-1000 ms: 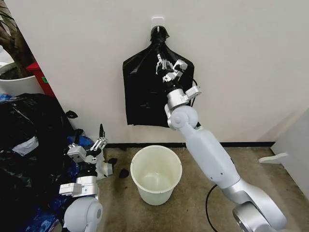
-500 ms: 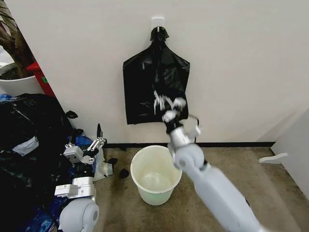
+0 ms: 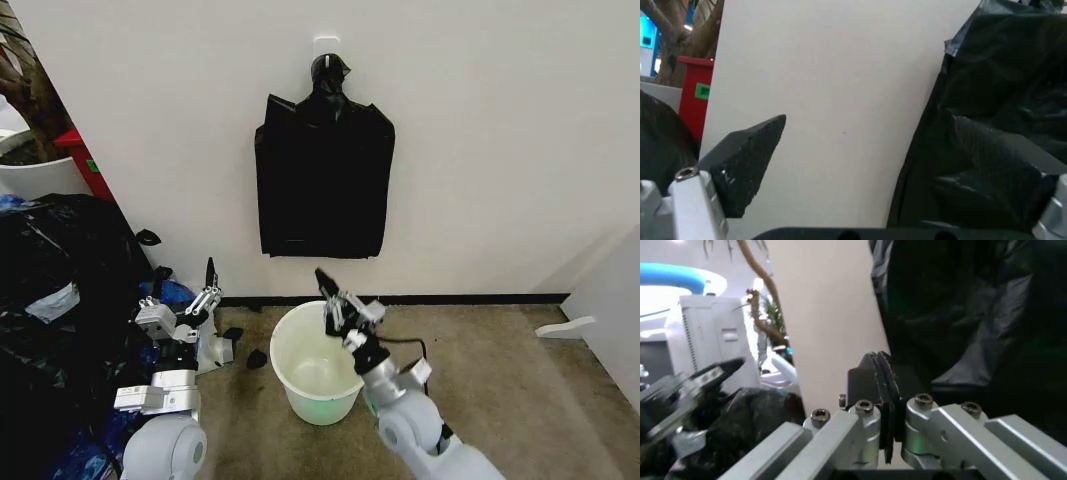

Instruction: Place the garbage bag over the trash bin.

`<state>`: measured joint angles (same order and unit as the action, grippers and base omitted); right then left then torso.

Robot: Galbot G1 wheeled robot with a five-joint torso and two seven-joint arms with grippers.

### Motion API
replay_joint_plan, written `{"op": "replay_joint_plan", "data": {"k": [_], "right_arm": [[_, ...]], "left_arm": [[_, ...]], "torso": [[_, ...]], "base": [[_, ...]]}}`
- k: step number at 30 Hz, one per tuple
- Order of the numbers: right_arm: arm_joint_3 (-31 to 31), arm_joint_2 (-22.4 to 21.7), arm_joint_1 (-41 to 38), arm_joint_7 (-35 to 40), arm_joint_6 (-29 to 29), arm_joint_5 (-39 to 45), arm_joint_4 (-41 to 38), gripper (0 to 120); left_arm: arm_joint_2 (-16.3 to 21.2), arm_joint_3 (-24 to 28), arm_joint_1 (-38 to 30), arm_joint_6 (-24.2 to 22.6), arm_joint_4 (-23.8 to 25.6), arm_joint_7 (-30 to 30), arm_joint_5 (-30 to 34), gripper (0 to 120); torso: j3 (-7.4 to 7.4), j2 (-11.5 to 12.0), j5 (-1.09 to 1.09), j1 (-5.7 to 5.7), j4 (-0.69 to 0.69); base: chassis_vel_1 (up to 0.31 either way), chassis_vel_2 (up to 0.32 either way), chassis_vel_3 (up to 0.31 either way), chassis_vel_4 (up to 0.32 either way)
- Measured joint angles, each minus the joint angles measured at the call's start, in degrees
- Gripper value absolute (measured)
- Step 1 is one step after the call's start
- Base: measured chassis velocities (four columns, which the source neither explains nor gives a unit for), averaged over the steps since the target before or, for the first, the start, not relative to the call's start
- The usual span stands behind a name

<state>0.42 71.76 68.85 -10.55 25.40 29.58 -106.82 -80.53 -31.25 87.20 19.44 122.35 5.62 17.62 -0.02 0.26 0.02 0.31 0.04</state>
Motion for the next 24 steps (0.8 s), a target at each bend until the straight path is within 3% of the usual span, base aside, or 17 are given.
{"op": "replay_joint_plan", "data": {"k": [3, 5, 7, 10, 16, 24], "right_arm": [[1.4, 0.6, -3.7, 4.8, -3.0, 3.9, -2.3, 1], [2.1, 0.6, -7.6, 11.0, -7.6, 10.2, -5.1, 11], [2.2, 0.6, -8.9, 13.7, -9.4, 12.6, -6.0, 13], [2.8, 0.6, -15.2, 25.0, -16.2, 22.8, -9.1, 28], [3.3, 1.3, -26.4, 36.7, -26.3, 35.8, -13.3, 48], [2.6, 4.5, -39.2, 50.7, -38.0, 44.5, -10.4, 77]], "left_arm": [[0.2, -0.3, 0.3, 0.3, 0.0, 0.0, -0.2, 100], [0.3, -0.4, 0.4, 0.4, 0.0, 0.0, -0.2, 100], [0.3, -0.5, 0.4, 0.4, -0.1, 0.0, -0.3, 100], [0.2, -0.5, 0.2, 0.5, -0.6, 0.0, -0.4, 100], [-0.2, -0.6, -0.7, 0.5, -1.9, 0.1, -0.9, 100], [-0.5, -0.9, -1.5, 0.7, -3.3, 0.9, -1.3, 100]], "torso": [[0.00, 0.0, 0.00, 0.01, 0.00], [0.00, 0.0, -0.01, 0.01, -0.01], [0.00, 0.0, -0.01, 0.01, -0.01], [-0.01, 0.0, 0.00, 0.01, -0.01], [-0.01, 0.0, -0.02, 0.01, -0.01], [-0.01, 0.0, -0.02, 0.02, -0.01]], "base": [[0.000, 0.000, 0.000, 0.000], [0.000, 0.000, 0.000, 0.000], [0.000, 0.000, 0.000, 0.000], [0.000, 0.000, 0.000, 0.000], [0.000, 0.000, 0.000, 0.000], [0.000, 0.000, 0.000, 0.000]]}}
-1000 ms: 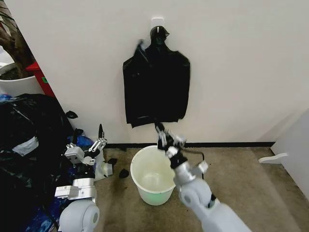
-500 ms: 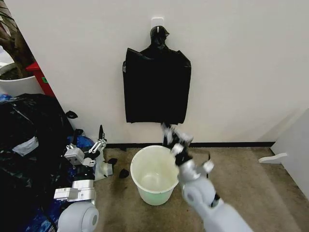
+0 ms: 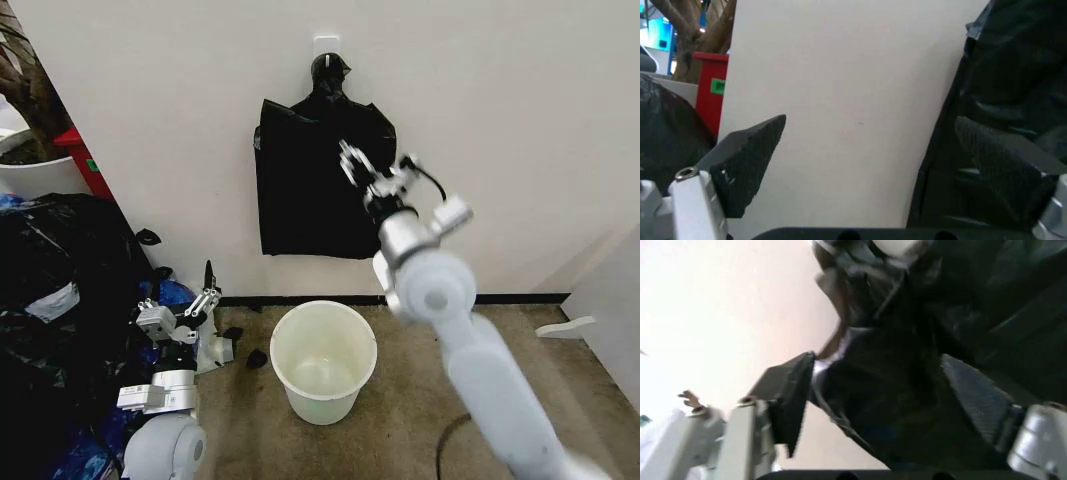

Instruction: Place the garbage bag over the trash bin.

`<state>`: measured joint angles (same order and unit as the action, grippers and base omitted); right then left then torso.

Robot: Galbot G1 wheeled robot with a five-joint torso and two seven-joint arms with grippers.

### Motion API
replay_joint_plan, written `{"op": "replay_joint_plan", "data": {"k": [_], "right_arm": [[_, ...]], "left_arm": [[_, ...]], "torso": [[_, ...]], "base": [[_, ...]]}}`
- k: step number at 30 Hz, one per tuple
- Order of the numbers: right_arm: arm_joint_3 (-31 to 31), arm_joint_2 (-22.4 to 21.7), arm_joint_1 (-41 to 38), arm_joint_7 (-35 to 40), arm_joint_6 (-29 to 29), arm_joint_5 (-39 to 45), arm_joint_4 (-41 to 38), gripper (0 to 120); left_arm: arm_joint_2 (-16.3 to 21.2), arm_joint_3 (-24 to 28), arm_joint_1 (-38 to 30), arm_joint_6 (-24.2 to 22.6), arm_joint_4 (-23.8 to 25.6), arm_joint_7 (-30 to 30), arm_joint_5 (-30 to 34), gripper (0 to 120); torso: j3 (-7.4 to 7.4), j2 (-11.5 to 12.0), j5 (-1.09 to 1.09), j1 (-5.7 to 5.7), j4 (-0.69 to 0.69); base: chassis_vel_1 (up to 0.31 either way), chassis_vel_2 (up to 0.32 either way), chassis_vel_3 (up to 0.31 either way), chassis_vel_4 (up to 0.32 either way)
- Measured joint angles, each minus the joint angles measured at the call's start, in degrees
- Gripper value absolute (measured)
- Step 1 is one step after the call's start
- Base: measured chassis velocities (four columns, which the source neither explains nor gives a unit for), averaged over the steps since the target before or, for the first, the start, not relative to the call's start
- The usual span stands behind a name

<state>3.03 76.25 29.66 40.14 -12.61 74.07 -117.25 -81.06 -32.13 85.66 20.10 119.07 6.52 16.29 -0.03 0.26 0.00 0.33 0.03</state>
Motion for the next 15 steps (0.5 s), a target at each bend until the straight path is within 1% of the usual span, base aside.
{"op": "replay_joint_plan", "data": {"k": [5, 6, 15], "right_arm": [[-0.4, 2.1, -4.4, 1.5, -1.2, 0.1, 4.2, 97], [-0.4, 2.5, -5.1, 1.6, -1.4, -0.2, 4.8, 99], [0.1, 3.7, -5.9, 1.4, -1.5, -1.9, 6.5, 100]], "left_arm": [[0.1, -0.5, -0.3, 0.5, -0.7, 1.0, 0.0, 100], [0.2, -0.6, -0.3, 0.6, -0.8, 1.2, 0.0, 100], [0.2, -0.6, -0.6, 0.7, -1.2, 2.2, -0.4, 100]], "torso": [[0.00, 0.0, 0.00, 0.00, 0.00], [0.00, 0.0, 0.00, 0.00, 0.00], [0.01, 0.0, 0.01, 0.00, 0.01]], "base": [[0.000, 0.000, 0.000, 0.000], [0.000, 0.000, 0.000, 0.000], [0.000, 0.000, 0.000, 0.000]]}}
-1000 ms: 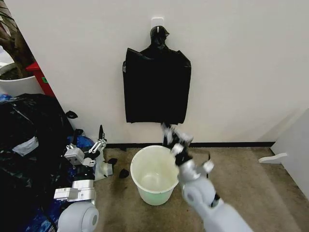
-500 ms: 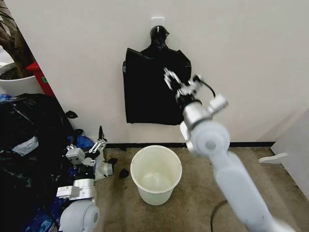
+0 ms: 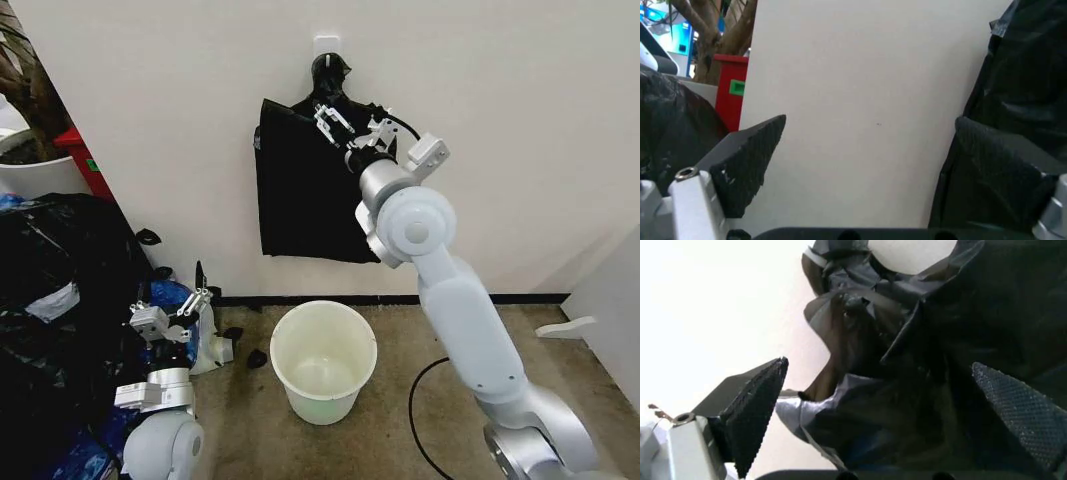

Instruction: Place the garbage bag over the trash bin.

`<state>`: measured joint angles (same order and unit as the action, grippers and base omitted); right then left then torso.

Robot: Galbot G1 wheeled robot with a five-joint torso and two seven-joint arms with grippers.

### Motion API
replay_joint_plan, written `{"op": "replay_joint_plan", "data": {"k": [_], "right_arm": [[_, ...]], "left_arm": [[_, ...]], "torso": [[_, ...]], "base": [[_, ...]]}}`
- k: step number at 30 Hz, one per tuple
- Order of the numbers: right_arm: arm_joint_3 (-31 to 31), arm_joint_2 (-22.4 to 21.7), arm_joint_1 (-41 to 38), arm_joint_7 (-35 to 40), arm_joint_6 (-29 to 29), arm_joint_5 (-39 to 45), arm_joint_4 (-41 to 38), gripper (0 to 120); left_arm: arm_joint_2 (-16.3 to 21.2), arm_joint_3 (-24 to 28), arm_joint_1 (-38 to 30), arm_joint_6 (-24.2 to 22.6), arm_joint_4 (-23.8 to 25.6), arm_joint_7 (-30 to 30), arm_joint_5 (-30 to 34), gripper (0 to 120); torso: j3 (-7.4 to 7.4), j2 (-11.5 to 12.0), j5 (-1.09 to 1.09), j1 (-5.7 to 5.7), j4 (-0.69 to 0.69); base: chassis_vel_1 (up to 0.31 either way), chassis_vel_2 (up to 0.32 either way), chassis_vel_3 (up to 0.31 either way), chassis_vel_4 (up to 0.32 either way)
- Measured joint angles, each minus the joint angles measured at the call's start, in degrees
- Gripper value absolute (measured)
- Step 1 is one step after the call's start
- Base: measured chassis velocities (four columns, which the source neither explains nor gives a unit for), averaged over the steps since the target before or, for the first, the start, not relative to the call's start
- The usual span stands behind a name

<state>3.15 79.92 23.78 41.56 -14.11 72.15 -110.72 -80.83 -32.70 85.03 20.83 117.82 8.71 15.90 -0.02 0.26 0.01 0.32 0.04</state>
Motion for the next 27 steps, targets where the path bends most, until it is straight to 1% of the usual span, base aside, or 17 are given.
{"op": "replay_joint_plan", "data": {"k": [2, 5, 7, 9, 11, 13, 14, 16, 19, 20, 21, 23, 27], "right_arm": [[0.0, 0.1, 0.0, 0.0, -0.1, -0.3, 0.2, 100], [-0.3, 0.4, -0.4, 2.4, -2.4, -1.4, 1.2, 100], [-0.3, 0.6, -0.4, 2.9, -3.0, -1.5, 1.4, 97], [-0.5, 0.7, -0.4, 3.1, -3.4, -1.7, 1.5, 89], [-0.5, 0.9, -0.4, 2.7, -3.3, -2.0, 1.5, 82], [-0.6, 0.9, -0.5, 1.7, -2.7, -2.3, 1.6, 72], [-0.6, 0.9, -0.5, 1.7, -2.7, -2.3, 1.6, 72], [-0.6, 0.9, -0.6, 0.9, -2.1, -2.8, 1.7, 65], [-0.7, 0.9, -0.6, 0.3, -1.5, -3.7, 2.0, 50], [-0.7, 0.9, -0.5, 0.2, -1.4, -4.0, 2.0, 46], [-0.7, 0.9, -0.5, 0.2, -1.4, -4.0, 2.0, 46], [-0.9, 0.8, 0.0, -0.1, -1.1, -4.7, 1.9, 39], [-1.9, 0.2, 2.4, -1.6, -0.1, -6.9, 1.2, 21]], "left_arm": [[0.0, 0.1, 0.0, 0.0, 0.0, 0.1, -0.1, 100], [-0.2, 0.4, -0.1, 0.0, -0.2, 0.3, -0.6, 100], [-0.3, 0.4, -0.1, 0.0, -0.2, 0.3, -0.7, 100], [-0.3, 0.4, -0.1, 0.0, -0.2, 0.4, -0.9, 100], [-0.2, 0.3, -0.1, 0.1, -0.2, 0.6, -0.9, 100], [-0.2, 0.2, 0.0, 0.1, -0.2, 0.9, -0.9, 100], [-0.2, 0.2, 0.0, 0.1, -0.2, 0.9, -0.9, 100], [-0.2, 0.2, 0.0, 0.1, -0.3, 1.2, -1.0, 100], [-0.2, 0.2, 0.0, 0.2, -0.4, 1.6, -1.2, 100], [-0.2, 0.2, 0.0, 0.2, -0.4, 1.7, -1.3, 100], [-0.2, 0.2, 0.0, 0.2, -0.4, 1.7, -1.3, 100], [-0.2, 0.2, 0.0, 0.3, -0.4, 1.8, -1.3, 100], [0.0, 0.1, 0.0, 0.3, -0.4, 1.9, -1.3, 100]], "torso": [[0.00, 0.0, 0.00, 0.00, 0.00], [0.00, 0.0, 0.00, 0.00, 0.00], [0.00, 0.0, -0.01, 0.00, -0.01], [0.00, 0.0, 0.00, 0.00, -0.01], [0.00, 0.0, 0.00, 0.00, -0.01], [0.00, 0.0, 0.00, 0.00, -0.01], [0.00, 0.0, 0.00, 0.00, -0.01], [0.00, 0.0, 0.00, 0.00, -0.01], [0.00, 0.0, 0.00, 0.00, -0.01], [0.00, 0.0, 0.00, 0.00, -0.01], [0.00, 0.0, 0.00, 0.00, -0.01], [0.00, 0.0, 0.00, 0.00, -0.01], [0.00, 0.0, 0.00, 0.00, 0.00]], "base": [[0.000, 0.000, 0.000, 0.000], [0.000, 0.000, 0.000, 0.000], [0.000, 0.000, 0.000, 0.000], [0.000, 0.000, 0.000, 0.000], [0.000, 0.000, 0.000, 0.000], [0.000, 0.000, 0.000, 0.000], [0.000, 0.000, 0.000, 0.000], [0.000, 0.000, 0.000, 0.000], [0.000, 0.000, 0.000, 0.000], [0.000, 0.000, 0.000, 0.000], [0.000, 0.000, 0.000, 0.000], [0.000, 0.000, 0.000, 0.000], [0.000, 0.000, 0.000, 0.000]]}}
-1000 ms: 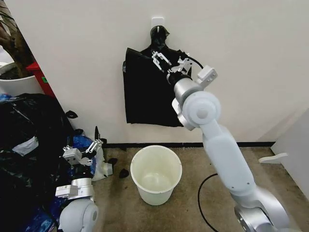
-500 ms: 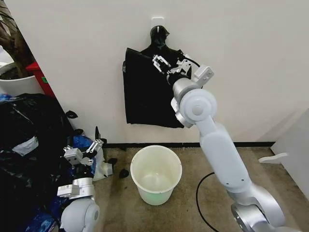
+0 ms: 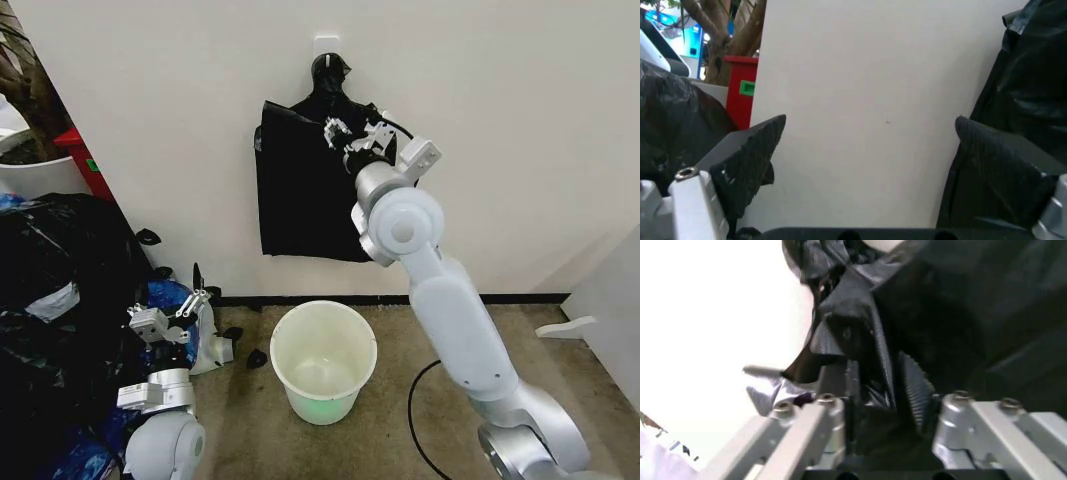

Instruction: Place the garbage bag over the trash bin.

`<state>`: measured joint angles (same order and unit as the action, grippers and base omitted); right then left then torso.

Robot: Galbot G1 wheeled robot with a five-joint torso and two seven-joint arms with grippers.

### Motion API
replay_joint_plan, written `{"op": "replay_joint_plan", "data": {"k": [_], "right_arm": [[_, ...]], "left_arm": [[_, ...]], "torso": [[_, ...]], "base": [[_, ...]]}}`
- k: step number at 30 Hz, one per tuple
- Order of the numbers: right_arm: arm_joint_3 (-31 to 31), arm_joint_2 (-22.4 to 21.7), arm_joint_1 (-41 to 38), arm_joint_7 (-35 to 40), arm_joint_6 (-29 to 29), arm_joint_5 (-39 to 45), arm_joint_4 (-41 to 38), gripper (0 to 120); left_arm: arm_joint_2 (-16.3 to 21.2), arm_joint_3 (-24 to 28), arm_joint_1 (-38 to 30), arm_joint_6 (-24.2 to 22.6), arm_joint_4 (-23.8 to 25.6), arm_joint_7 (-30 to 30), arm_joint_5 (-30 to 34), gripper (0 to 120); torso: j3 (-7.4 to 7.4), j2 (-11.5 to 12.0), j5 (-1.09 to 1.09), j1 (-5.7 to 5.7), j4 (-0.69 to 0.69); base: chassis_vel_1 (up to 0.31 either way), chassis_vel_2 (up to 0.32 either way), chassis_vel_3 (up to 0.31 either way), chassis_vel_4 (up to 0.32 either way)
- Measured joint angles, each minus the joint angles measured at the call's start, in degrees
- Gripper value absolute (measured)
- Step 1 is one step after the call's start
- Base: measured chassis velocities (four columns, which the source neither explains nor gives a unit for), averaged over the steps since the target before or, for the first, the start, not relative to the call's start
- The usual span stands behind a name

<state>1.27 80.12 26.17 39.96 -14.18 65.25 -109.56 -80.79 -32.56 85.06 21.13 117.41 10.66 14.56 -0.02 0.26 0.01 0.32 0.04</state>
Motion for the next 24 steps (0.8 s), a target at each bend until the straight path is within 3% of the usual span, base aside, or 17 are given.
{"op": "replay_joint_plan", "data": {"k": [6, 9, 14, 18, 24], "right_arm": [[-0.2, -0.2, 2.9, -2.2, 2.1, -1.1, -2.0, 0], [-0.6, -0.6, 5.0, -3.7, 3.9, -2.1, -3.6, 0], [-2.8, -2.8, 14.4, -10.2, 9.7, -7.6, -9.0, 0], [-4.6, -3.9, 26.4, -14.0, 13.8, -13.0, -12.5, 0], [-7.0, -4.1, 36.9, -19.4, 19.2, -23.3, -12.8, 0]], "left_arm": [[0.2, 0.0, 0.1, 0.0, 0.1, 0.1, 0.0, 100], [0.4, -0.1, 0.1, 0.0, 0.2, 0.2, 0.0, 100], [0.9, -0.6, 0.0, 0.1, 0.3, 0.9, 0.3, 100], [1.0, -0.4, -0.1, 0.2, 0.1, 1.1, 0.4, 100], [0.6, 0.5, 0.1, 0.2, 0.4, 1.1, 0.0, 100]], "torso": [[0.00, 0.0, 0.00, -0.01, 0.00], [0.00, 0.0, 0.00, -0.01, 0.00], [0.02, 0.0, -0.01, -0.01, 0.00], [0.02, 0.0, 0.00, -0.01, 0.02], [0.01, 0.0, -0.01, -0.01, 0.00]], "base": [[0.000, 0.000, 0.000, 0.000], [0.000, 0.000, 0.000, 0.000], [0.000, 0.000, 0.000, 0.000], [0.000, 0.000, 0.000, 0.000], [0.000, 0.000, 0.000, 0.000]]}}
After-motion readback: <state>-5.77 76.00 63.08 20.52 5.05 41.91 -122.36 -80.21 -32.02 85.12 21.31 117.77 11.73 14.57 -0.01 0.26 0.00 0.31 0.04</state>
